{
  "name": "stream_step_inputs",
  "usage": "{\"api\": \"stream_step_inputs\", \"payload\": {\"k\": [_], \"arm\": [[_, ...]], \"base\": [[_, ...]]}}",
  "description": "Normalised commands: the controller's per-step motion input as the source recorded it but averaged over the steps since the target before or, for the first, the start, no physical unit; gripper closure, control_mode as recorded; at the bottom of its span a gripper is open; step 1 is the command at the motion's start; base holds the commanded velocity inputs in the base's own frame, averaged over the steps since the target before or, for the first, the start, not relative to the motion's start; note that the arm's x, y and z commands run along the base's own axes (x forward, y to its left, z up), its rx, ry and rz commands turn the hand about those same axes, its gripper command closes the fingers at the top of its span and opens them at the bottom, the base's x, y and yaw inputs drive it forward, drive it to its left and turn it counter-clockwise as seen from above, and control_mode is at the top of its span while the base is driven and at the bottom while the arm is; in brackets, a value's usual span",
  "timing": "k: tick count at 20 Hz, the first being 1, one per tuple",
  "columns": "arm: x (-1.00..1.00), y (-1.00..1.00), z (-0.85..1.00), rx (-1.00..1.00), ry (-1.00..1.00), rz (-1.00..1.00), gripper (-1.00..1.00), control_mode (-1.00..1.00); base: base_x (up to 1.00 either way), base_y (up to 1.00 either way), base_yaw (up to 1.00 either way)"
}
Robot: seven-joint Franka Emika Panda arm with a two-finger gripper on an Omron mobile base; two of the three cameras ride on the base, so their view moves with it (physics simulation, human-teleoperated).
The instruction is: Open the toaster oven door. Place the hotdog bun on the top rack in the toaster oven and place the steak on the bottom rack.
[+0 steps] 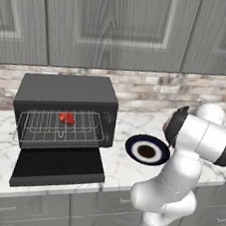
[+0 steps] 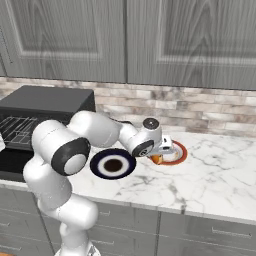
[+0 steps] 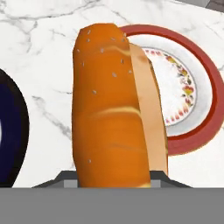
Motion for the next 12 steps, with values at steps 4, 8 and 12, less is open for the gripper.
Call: {"api": "stream_step_inputs", "payload": {"k": [4,8,12], "arm": [[-0.4,0.36,0.53,0.0,0.0,0.02,1.0,-1.0],[-0.36,0.39,0.5,0.0,0.0,0.01,1.0,-1.0],[-0.4,0.43,0.41,0.0,-0.01,0.02,1.0,-1.0]], "base": [[0.0,0.0,0.0],[0.0,0.0,0.0],[0.0,0.0,0.0]]}}
